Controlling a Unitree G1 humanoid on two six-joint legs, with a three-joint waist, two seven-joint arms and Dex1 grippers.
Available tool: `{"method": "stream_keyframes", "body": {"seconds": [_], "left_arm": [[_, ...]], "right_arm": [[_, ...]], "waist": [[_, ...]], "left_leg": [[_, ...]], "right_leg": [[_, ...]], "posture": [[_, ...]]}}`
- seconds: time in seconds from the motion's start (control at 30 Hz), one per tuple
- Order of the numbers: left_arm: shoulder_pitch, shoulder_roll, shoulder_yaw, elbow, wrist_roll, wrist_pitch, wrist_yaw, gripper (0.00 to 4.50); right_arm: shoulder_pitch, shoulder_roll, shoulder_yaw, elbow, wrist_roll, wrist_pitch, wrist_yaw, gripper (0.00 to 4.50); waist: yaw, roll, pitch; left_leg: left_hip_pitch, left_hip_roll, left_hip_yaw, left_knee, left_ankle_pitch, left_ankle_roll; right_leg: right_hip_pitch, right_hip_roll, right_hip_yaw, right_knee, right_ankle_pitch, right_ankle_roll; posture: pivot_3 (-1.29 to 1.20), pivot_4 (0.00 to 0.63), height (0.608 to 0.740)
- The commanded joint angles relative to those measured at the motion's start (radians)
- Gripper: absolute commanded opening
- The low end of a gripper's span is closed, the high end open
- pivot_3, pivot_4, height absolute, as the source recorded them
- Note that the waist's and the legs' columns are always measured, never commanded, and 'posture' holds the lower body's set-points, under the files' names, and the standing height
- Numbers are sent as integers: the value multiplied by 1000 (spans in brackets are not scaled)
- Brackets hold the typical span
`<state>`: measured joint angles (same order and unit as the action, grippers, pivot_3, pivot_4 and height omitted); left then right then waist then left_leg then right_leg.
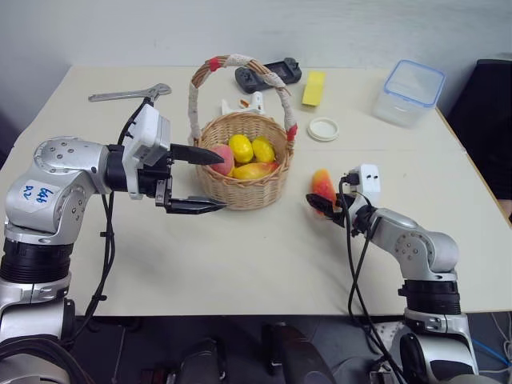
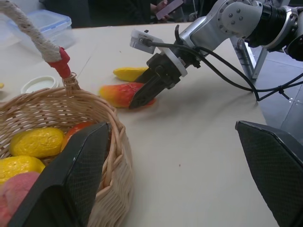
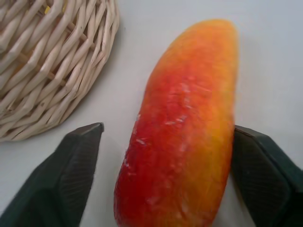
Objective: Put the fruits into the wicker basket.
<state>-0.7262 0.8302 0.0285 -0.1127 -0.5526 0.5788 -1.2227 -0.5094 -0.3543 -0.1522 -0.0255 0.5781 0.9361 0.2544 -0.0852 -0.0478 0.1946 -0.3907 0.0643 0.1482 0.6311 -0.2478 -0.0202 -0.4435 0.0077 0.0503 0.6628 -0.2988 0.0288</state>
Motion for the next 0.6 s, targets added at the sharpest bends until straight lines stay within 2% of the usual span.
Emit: {"method": "stream_keyframes", "body": {"seconds": [0.03, 0.07, 0.13, 0.23, 0.37, 0.43, 0.6], "left_arm": [[-2, 1, 28, -19, -1, -20, 17, 4500], [-3, -5, 26, -15, 8, -26, 32, 4500], [-8, -19, 24, -7, 20, -22, 68, 4500], [2, -17, 38, -24, 8, -8, 88, 4500], [19, 17, 81, -33, -15, 22, 100, 4500], [16, 21, 91, -34, -20, 32, 113, 4500], [17, 14, 91, -59, -24, 48, 133, 4500]], "right_arm": [[15, -4, -4, -62, 5, -22, 32, 2424], [29, -6, -13, -94, 20, -15, 42, 2076], [61, -21, -37, -172, 62, 14, 64, 1843], [119, -108, -55, -350, 149, 55, 165, 1824], [152, -308, 25, -515, 168, 69, 324, 1823], [89, -300, 33, -501, 202, 93, 316, 1823], [-174, -170, 157, -382, 161, 110, 268, 1823]], "waist": [[0, 0, 0], [1, 0, 0], [2, 0, 0], [2, 0, 0], [-3, 0, 0], [-5, -1, 0], [-17, -1, 0]], "left_leg": [[0, 0, 0, 0, 0, 0], [0, 0, 0, 0, 0, 0], [0, 0, 0, 0, 0, 0], [-1, 0, 0, 0, 0, 0], [0, 0, 1, 0, -1, 0], [1, 1, 0, -1, 0, 0], [2, 1, 0, -1, 3, 2]], "right_leg": [[0, 0, 0, 0, 0, 0], [0, 0, 0, 0, 0, 0], [0, 0, 0, 0, 0, 0], [0, 0, 0, 0, 0, 0], [0, 0, 0, 0, 0, 1], [0, 1, 0, 0, 0, 1], [0, 1, 1, 0, 1, -1]], "posture": [[0, 150, 740], [0, 150, 740], [0, 150, 740], [0, 150, 740], [0, 150, 740], [0, 150, 740], [0, 150, 740]]}}
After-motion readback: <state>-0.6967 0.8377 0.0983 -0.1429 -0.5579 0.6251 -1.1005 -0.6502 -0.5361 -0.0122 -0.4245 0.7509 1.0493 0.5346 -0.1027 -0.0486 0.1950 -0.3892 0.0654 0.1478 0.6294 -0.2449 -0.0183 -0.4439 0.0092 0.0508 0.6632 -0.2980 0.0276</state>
